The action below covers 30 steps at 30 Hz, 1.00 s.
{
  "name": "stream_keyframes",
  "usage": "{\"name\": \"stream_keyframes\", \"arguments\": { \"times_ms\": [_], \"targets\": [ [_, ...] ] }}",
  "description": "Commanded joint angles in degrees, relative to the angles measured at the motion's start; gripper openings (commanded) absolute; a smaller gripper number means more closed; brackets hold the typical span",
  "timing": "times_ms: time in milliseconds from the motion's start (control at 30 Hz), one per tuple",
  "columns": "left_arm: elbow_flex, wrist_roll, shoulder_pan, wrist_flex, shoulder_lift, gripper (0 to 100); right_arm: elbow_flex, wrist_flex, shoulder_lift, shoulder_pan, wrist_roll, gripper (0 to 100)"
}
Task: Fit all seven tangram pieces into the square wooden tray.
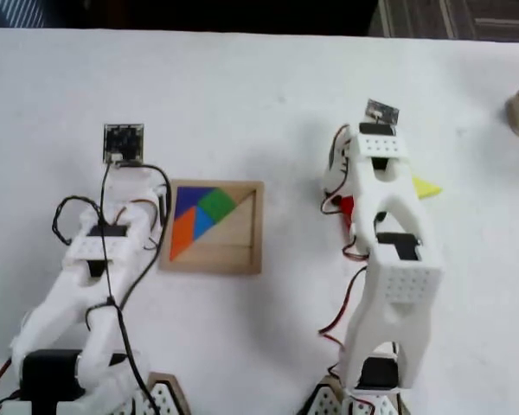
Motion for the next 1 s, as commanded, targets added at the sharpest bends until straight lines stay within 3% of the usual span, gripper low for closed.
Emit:
{"name": "stream_keyframes", "arguments": {
  "times_ms": [0,167,400,533,833,967],
  "targets": [
    [-2.99,-0.18,-0.84,0.09,0.13,15,-7.12,5.14,3.47,-0.31,-0.26,25.0],
    [-2.99,-0.18,-0.84,0.09,0.13,15,-12.57,8.66,7.25,0.04,-0.18,11.9],
    [-2.99,-0.18,-0.84,0.09,0.13,15,-14.68,9.80,8.57,0.57,0.44,10.3],
    [-2.99,-0.18,-0.84,0.09,0.13,15,-15.38,9.54,8.40,0.31,7.30,1.6],
    [-2.99,-0.18,-0.84,0.09,0.13,15,-16.35,10.24,6.73,0.31,8.79,1.8],
    [-2.99,-0.18,-0.84,0.09,0.13,15,-15.82,10.24,3.91,0.22,13.63,1.8]
  ]
}}
